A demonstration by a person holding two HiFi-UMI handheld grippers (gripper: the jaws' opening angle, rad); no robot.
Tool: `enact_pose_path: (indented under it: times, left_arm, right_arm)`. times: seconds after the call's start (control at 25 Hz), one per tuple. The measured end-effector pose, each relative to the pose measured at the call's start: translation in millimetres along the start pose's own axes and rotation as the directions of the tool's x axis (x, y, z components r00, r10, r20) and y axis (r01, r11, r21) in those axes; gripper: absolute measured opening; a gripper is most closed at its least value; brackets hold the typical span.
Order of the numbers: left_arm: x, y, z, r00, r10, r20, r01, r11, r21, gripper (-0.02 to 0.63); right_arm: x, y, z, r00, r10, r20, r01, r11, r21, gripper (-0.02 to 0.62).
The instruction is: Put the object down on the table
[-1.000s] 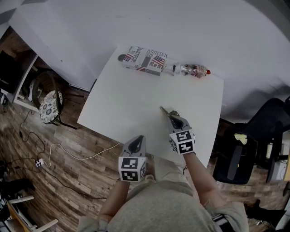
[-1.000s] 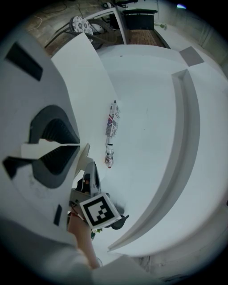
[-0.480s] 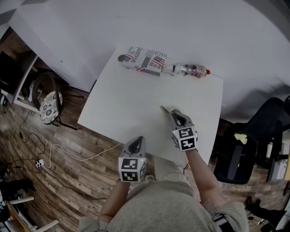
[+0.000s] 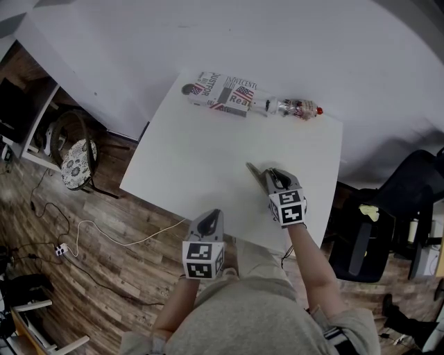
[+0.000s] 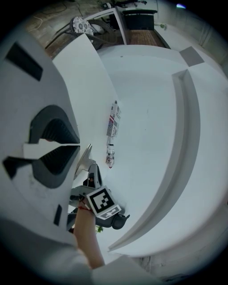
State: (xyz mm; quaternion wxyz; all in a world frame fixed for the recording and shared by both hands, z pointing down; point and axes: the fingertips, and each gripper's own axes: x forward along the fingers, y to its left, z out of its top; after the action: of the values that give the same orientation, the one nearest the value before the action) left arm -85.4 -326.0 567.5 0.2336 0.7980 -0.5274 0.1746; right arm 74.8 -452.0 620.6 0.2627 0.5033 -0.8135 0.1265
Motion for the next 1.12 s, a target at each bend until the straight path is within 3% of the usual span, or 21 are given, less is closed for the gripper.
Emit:
enact_pose_path:
  times: [0.4, 0.8, 1.12]
  left_arm:
    - [2, -2, 0, 1.000, -0.003, -0.003, 0.003, 1.000, 0.006, 0.015]
    - [-3, -2, 5, 1.000, -0.002, 0.011, 0.002, 1.000, 0.008, 0.015]
    - [-21, -10, 2, 0.999, -0.009, 0.031, 0.009, 1.000, 0.015, 0.015]
  right_arm:
    - [7, -15, -14, 0.999, -0.023, -0.029, 0.024, 0.999, 0.030, 0.078]
    - [6, -16, -11, 0.998, -0.044, -0.045, 0.044, 0.999, 0.002, 0.080]
    - [-26, -8, 14, 0.995, -0.091, 0.031, 0.091, 0.996, -0.014, 0.045]
